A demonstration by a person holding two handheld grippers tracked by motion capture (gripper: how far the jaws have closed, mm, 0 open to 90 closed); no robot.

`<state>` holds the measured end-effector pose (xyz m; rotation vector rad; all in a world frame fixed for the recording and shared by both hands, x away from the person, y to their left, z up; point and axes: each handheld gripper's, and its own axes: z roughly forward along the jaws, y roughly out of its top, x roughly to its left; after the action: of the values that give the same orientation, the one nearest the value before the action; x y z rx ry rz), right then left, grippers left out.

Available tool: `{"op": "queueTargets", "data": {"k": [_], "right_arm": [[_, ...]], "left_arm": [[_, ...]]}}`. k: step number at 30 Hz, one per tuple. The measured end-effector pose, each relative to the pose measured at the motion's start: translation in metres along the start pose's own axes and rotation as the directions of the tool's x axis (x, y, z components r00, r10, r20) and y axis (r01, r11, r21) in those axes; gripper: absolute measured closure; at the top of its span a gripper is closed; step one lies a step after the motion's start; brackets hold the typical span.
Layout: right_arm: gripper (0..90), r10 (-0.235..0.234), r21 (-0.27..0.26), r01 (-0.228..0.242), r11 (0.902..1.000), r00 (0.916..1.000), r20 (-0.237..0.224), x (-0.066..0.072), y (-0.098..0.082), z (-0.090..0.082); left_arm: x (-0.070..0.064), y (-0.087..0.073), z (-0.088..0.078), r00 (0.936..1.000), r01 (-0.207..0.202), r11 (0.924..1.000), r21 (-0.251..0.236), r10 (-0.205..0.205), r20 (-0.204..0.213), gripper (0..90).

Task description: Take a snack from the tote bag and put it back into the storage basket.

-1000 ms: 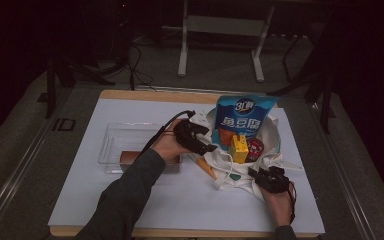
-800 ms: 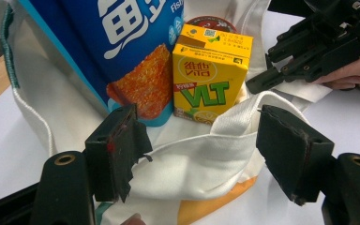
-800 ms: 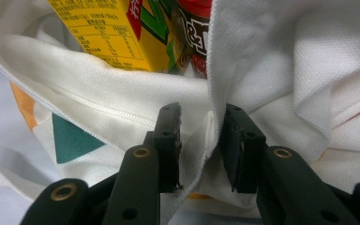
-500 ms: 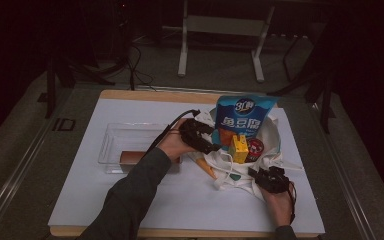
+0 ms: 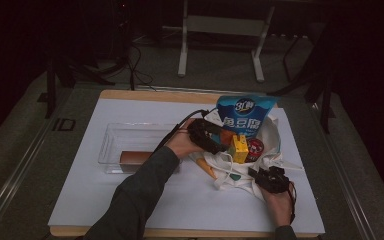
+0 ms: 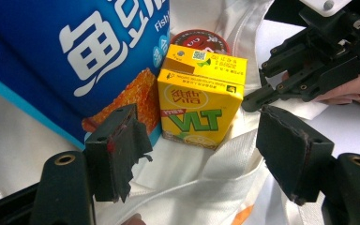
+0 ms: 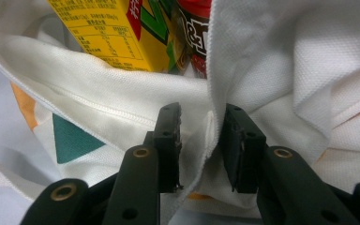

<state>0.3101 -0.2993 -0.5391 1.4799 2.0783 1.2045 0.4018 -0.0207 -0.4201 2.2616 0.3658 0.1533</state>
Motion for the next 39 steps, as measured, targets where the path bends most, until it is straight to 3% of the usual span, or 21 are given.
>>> {"op": "queueTargets", "data": {"k": [24, 29, 39], "right_arm": [[68.5, 0.002, 0.001, -0.002, 1.0, 1.0, -0.001, 0.0, 0.0, 0.0], [68.5, 0.002, 0.001, -0.002, 1.0, 1.0, -0.001, 0.0, 0.0, 0.0], [68.5, 0.002, 0.001, -0.002, 1.0, 1.0, -0.002, 0.0, 0.0, 0.0]], "left_arm": [[0.003, -0.001, 0.024, 0.9996, 0.024, 0.9996, 0.014, -0.024, 0.018, 26.5], [0.004, -0.001, 0.028, 0.9989, 0.027, 0.9996, 0.008, -0.028, 0.037, 24.9], [-0.002, 0.004, 0.038, 0.9992, -0.015, 0.9998, 0.009, 0.015, 0.038, 21.3]]}}
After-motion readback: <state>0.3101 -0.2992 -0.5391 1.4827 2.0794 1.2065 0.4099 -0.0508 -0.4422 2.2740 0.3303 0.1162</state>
